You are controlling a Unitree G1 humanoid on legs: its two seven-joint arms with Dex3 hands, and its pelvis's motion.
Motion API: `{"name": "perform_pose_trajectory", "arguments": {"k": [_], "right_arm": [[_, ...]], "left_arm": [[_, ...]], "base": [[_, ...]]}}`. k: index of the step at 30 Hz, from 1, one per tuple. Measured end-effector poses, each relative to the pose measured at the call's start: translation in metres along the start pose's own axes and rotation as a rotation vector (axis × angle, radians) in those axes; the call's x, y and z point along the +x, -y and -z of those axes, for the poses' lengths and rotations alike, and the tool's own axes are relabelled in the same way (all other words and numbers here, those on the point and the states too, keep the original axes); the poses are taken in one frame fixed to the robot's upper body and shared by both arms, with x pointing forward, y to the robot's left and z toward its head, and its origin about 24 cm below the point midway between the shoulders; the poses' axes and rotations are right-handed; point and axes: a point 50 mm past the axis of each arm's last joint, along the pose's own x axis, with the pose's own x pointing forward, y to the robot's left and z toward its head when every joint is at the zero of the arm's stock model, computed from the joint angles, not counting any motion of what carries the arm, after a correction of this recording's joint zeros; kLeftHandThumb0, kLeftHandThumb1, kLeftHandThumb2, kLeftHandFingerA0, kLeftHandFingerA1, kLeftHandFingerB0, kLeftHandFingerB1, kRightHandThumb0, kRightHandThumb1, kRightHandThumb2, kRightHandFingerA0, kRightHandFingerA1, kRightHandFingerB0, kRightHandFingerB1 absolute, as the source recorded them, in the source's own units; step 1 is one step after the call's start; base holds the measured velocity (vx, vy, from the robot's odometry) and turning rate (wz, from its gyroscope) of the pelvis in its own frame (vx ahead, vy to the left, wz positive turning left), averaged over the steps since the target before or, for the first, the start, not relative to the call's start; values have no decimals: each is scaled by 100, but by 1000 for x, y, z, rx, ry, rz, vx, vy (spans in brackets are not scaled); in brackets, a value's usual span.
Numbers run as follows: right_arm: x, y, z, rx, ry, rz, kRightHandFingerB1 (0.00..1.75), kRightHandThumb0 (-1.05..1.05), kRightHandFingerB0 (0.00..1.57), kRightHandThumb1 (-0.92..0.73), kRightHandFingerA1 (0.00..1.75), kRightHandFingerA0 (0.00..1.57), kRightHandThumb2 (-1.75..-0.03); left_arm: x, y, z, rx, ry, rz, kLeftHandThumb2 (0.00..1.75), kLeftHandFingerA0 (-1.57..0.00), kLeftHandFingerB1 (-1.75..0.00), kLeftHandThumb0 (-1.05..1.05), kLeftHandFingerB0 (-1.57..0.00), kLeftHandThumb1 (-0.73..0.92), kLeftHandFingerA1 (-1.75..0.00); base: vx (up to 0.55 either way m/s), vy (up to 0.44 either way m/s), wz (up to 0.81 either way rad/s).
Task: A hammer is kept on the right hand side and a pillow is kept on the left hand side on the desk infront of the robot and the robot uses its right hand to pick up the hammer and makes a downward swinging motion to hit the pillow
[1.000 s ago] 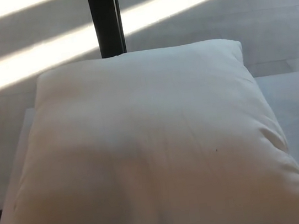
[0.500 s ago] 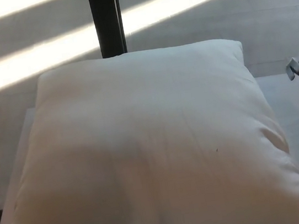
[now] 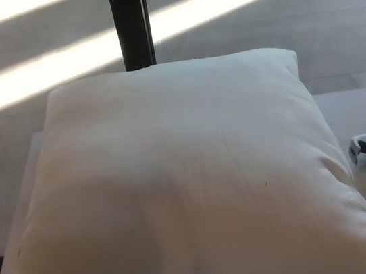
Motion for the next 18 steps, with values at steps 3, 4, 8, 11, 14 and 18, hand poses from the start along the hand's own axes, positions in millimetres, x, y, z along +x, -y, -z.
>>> {"name": "perform_pose_trajectory", "arguments": {"k": [3, 4, 8, 11, 14, 18], "right_arm": [[1, -2, -1, -93, 9, 53, 71, -30, 74, -71, 148, 86, -67], [1, -3, -1, -124, 14, 73, 79, -31, 75, -72, 151, 82, -66], [2, -4, -3, -250, 36, 145, 100, -31, 78, -63, 155, 85, -63], [3, -5, -5, -322, 58, 189, 91, -36, 78, -59, 151, 86, -62], [4, -7, -6, -387, 86, 227, 48, -36, 55, -59, 151, 85, -61], [4, -7, -9, -447, 125, 263, 35, -46, 33, -65, 112, 78, -59]], "left_arm": [[0, 0, 0, 0, 0, 0, 65, -61, -45, -69, -55, 86, -55], [0, 0, 0, 0, 0, 0, 65, -62, -46, -69, -57, 85, -57], [0, 0, 0, -1, 0, 0, 65, -63, -46, -68, -57, 85, -55], [0, 0, 0, -1, 0, 0, 65, -61, -45, -69, -56, 85, -54], [0, 0, 0, -1, 0, 0, 65, -62, -46, -69, -56, 85, -57], [0, 0, 0, -1, 0, 0, 65, -63, -45, -68, -55, 85, -54]], "base": [[0, 0, 0], [0, 0, 0], [0, 0, 0], [0, 0, 0], [0, 0, 0], [0, 0, 0]]}}
